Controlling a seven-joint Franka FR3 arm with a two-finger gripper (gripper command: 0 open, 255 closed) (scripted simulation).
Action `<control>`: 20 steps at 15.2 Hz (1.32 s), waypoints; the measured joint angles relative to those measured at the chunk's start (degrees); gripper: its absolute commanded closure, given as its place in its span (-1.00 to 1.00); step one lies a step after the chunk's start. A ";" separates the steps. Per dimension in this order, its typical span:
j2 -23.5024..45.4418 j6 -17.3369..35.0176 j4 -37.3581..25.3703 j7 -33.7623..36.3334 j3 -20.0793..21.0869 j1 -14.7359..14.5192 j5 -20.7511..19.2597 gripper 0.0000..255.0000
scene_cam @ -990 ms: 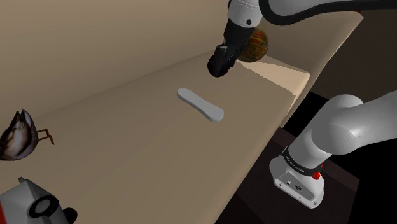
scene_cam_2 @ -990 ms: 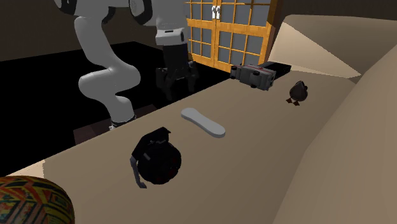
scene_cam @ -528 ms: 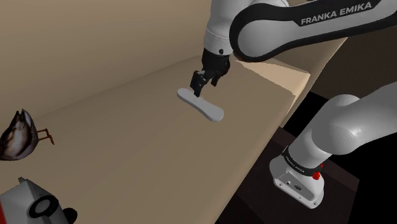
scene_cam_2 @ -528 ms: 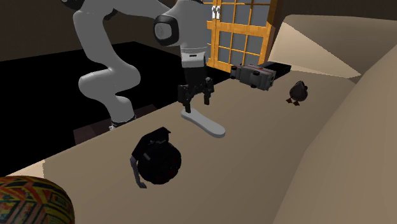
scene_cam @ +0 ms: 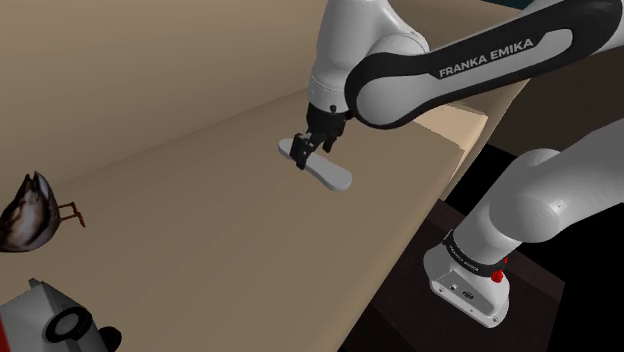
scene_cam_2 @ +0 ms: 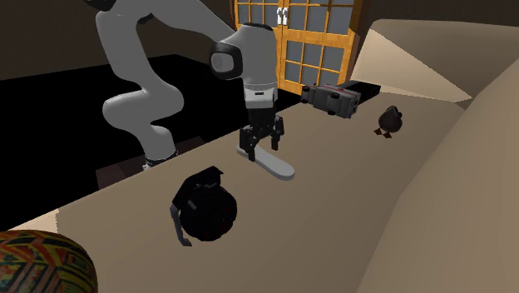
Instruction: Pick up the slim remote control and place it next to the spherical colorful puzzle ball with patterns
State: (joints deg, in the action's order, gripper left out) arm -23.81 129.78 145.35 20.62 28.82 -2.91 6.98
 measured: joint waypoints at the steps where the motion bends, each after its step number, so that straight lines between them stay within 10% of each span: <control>1: 0.37 0.58 0.22 0.10 0.13 0.10 -0.11 -1.00; 7: 0.86 1.41 0.54 0.25 0.32 0.21 -0.25 -1.00; 8: 0.86 1.41 0.54 0.25 0.32 0.21 -0.25 1.00; 20: 0.43 0.43 -0.03 0.14 0.15 0.13 -0.14 1.00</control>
State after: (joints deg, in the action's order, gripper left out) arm -23.38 130.20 145.33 20.76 28.97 -2.79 6.84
